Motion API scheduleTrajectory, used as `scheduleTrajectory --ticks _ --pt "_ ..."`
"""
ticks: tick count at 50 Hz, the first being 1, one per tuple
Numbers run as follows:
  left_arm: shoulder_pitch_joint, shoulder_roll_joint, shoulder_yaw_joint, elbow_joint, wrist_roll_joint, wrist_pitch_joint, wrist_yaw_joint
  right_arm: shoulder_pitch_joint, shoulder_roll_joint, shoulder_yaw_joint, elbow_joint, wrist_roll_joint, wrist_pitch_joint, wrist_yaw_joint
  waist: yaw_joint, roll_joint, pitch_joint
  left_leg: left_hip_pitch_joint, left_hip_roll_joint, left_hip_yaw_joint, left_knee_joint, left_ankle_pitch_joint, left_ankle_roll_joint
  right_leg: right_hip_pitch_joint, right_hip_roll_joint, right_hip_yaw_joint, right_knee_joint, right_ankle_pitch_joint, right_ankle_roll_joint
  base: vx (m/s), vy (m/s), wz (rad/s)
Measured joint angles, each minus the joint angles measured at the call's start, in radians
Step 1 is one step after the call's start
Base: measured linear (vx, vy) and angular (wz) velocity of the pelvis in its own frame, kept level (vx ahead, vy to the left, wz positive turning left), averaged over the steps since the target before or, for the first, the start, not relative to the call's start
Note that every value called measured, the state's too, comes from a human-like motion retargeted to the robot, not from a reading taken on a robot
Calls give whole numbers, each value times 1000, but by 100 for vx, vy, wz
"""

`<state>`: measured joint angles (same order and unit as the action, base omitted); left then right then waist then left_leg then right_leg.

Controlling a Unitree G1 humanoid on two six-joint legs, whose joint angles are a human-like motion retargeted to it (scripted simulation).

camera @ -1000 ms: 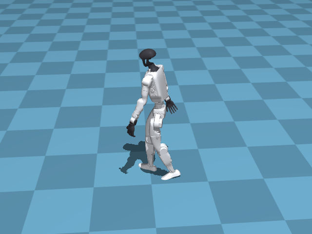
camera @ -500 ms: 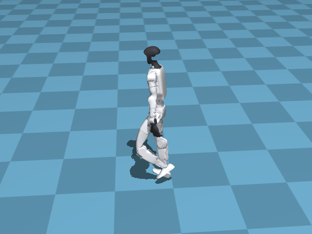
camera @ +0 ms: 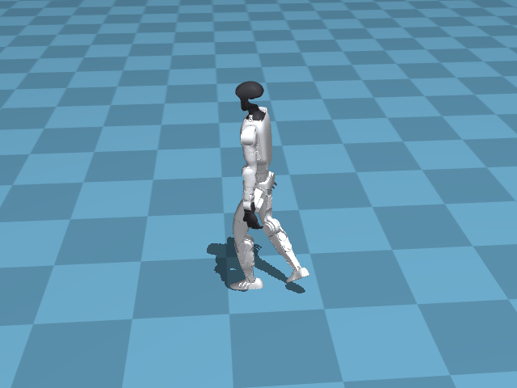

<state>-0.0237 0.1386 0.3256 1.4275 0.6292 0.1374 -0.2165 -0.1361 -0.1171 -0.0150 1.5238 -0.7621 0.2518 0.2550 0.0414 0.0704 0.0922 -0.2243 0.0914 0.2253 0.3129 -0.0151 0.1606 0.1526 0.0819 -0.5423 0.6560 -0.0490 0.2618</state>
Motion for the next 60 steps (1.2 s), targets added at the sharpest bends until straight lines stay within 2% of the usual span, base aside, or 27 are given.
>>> scheduleTrajectory --ticks 3,5,8,10,17,21,25,28,32,35,37,39,40,42,43,45,47,48,49,50,51,52,53,54,55,58,60 --pt "-61 25 -25 -23 -33 4 41 37 -13 -41 24 61 -18 -53 -51 30 17 67 41 33 -41 -7 0 -141 -31 -31 298 -68 0 40 5 0" --pt "-102 43 -56 -37 -50 8 67 59 -18 -74 50 135 -20 -88 -82 23 25 119 9 30 -94 -3 9 -227 -57 -26 413 -99 0 40 14 63" --pt "-142 55 -82 -78 -59 4 82 94 -20 -127 85 199 -10 -74 -142 -12 30 216 -83 13 -176 -3 32 -294 -149 -10 425 -133 -1 54 27 94" --pt "-161 65 -87 -119 -69 -14 81 104 -23 -147 103 210 -4 -34 -176 -40 40 266 -130 -1 -219 0 39 -351 -190 13 361 -142 -49 41 12 67" --pt "-178 81 -112 -192 -100 -74 118 120 -22 -126 118 146 26 47 -249 -126 55 389 -247 -43 -278 -32 63 -471 -135 321 -252 -11 -195 46 1 57" --pt "-136 73 -106 -165 -61 -69 79 141 -17 -97 52 48 15 77 -265 -133 57 462 -265 -44 -287 -68 84 -473 -112 436 -344 32 -239 56 1 38" --pt "-45 68 -97 -136 58 -49 11 148 -12 -98 11 -14 -18 59 -271 -108 36 505 -228 -17 -258 -107 101 -448 -159 275 -244 -39 -289 69 -8 25" --pt "25 60 -101 -101 153 -36 0 147 -10 -117 16 27 -2 24 -248 -102 39 538 -186 25 -182 -110 101 -389 -112 329 -225 -97 -293 80 -15 22" --pt "66 39 -92 -44 196 -6 -22 132 -17 -130 15 159 44 33 -177 -121 62 493 -139 49 68 33 101 -266 -122 306 -279 -153 -316 61 -15 40" --pt "67 24 -75 -30 169 -2 -53 107 -22 -136 -11 239 46 48 -134 -132 65 308 -145 -17 375 141 101 -202 -166 257 -353 -165 -301 35 9 117" --pt "66 23 -64 -37 137 -11 -59 85 -35 -136 -39 248 22 42 -103 -137 73 182 -72 -5 588 31 101 -160 -159 209 -397 -187 -317 53 -18 111" --pt "66 25 -51 -47 110 -18 -48 64 -49 -126 -66 244 1 16 -73 -134 85 114 57 68 701 -104 101 -111 -140 172 -437 -211 -324 48 -22 103" --pt "65 25 -43 -53 94 -21 -37 51 -55 -120 -80 240 -9 -4 -58 -126 91 84 117 109 737 -160 101 -89 -125 153 -458 -220 -322 34 13 113" --pt "54 12 -28 -56 57 -19 -4 20 -69 -119 -102 243 -21 -67 -32 -98 90 8 131 178 700 -182 101 -57 -107 92 -513 -209 -295 15 61 129" --pt "50 0 -23 -52 38 -17 11 6 -77 -120 -106 250 -23 -93 -18 -89 83 -31 85 213 629 -161 101 -49 -117 58 -539 -193 -271 -16 95 175" --pt "45 -36 -24 -44 9 -17 26 -18 -101 -131 -112 267 -29 -119 -31 -86 49 -104 -111 248 354 -44 101 -62 -183 -35 -577 -150 -207 -23 95 224" --pt "52 -47 -16 -37 -3 -16 13 -35 -108 -136 -125 274 -33 -108 -25 -65 39 -92 -153 269 124 73 -15 -27 -147 -108 -589 -171 -190 16 29 152" --pt "57 -51 -13 -33 -3 -14 3 -41 -109 -138 -135 278 -35 -98 -31 -60 38 -69 -149 336 37 121 -11 -1 -132 -139 -595 -179 -176 27 2 138" --pt "63 -54 -11 -27 2 -10 -8 -44 -109 -138 -142 285 -39 -89 -40 -62 33 -46 -167 386 -20 122 27 25 -126 -166 -598 -185 -157 33 0 149" --pt "70 -56 -10 -21 10 -6 -19 -46 -109 -135 -148 293 -44 -78 -52 -68 27 -23 -196 427 -62 98 82 51 -124 -191 -599 -189 -134 48 1 131" --pt "79 -54 -9 -13 25 0 -31 -44 -105 -135 -150 297 -51 -71 -52 -77 17 17 -196 470 -76 59 93 79 -122 -203 -592 -186 -107 52 1 114" --pt "85 -51 -3 -6 43 8 -43 -43 -98 -136 -150 297 -58 -66 -55 -82 11 30 -208 440 -78 39 101 101 -118 -217 -580 -171 -78 41 6 105" --pt "82 -44 12 -2 67 22 -54 -47 -84 -143 -147 288 -67 -64 -66 -80 13 -11 -242 262 -57 54 101 111 -113 -235 -554 -133 -42 19 5 109" --pt "76 -38 23 -3 86 36 -57 -48 -66 -146 -141 289 -73 -72 -66 -80 10 -18 -218 260 -45 53 99 103 -113 -257 -516 -74 -18 1 -5 103" --pt "68 -32 33 -6 104 52 -57 -49 -47 -146 -134 295 -77 -85 -60 -81 3 -7 -164 347 -37 43 97 86 -117 -283 -471 -6 0 1 -14 103" --pt "46 -11 1 -32 104 59 -33 -10 -20 -153 -88 326 -124 -105 -34 -29 7 51 -134 220 -66 35 77 54 -124 -270 -236 142 0 21 -1 179" --pt "19 -3 -2 -59 79 45 -14 18 -24 -119 -74 318 -148 -121 -11 -16 12 71 -115 157 -85 43 60 -32 -119 -174 -70 114 0 13 -11 185"
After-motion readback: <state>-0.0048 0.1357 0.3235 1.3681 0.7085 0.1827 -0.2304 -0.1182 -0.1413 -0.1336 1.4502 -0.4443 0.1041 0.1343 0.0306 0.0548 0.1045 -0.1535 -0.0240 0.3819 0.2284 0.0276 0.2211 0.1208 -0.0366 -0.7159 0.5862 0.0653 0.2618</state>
